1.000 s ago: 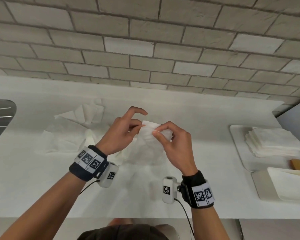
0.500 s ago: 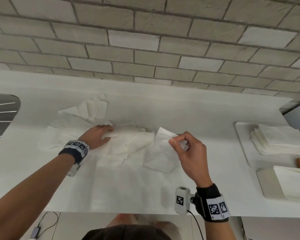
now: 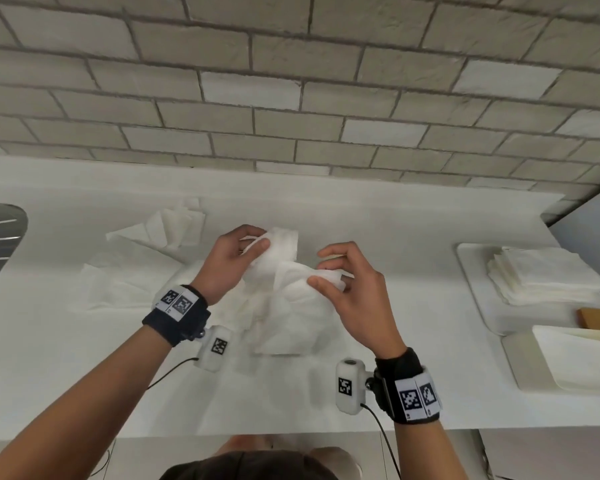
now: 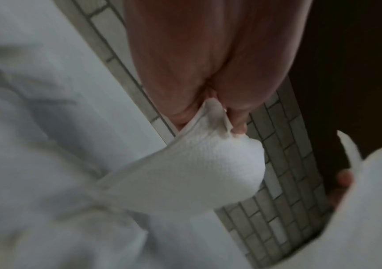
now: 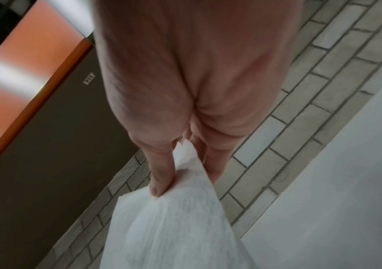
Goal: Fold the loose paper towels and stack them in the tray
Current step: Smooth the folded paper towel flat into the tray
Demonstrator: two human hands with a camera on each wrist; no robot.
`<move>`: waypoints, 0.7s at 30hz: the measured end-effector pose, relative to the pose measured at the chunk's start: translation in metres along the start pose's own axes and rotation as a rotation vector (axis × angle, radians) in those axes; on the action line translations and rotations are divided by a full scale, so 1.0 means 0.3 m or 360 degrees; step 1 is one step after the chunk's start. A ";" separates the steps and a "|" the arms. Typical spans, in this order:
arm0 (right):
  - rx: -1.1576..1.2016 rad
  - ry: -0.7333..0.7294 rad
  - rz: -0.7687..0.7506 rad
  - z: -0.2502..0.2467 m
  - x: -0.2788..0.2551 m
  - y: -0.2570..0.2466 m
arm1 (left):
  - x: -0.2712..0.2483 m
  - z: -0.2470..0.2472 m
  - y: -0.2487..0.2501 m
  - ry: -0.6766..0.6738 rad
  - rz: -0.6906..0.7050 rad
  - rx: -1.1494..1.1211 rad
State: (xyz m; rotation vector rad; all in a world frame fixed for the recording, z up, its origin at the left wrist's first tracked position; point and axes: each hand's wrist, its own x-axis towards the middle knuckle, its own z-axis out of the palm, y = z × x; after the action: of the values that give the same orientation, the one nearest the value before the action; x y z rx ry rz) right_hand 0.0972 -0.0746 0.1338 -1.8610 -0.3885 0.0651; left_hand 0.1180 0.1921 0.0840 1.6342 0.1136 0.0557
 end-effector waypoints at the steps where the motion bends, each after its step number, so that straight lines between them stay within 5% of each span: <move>1: 0.0041 0.0015 0.0036 -0.001 0.010 0.005 | -0.001 0.028 0.007 0.0014 -0.0042 -0.0190; 5: 0.0074 0.0054 0.0208 0.024 0.057 0.119 | 0.019 0.129 -0.016 0.0104 -0.0273 -0.0643; 12: -0.0346 -0.0009 0.0410 0.095 0.049 0.360 | -0.009 0.210 -0.143 -0.0131 -0.0485 -0.0545; 21: -0.0445 -0.0025 -0.0047 -0.064 -0.001 0.137 | -0.041 0.239 -0.063 -0.0386 -0.0449 -0.0406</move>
State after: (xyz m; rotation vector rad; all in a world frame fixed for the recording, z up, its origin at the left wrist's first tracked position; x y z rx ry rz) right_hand 0.1111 -0.1032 0.1015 -2.1306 -0.4545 0.0053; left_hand 0.1126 0.1208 0.0606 1.3457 0.1432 -0.3312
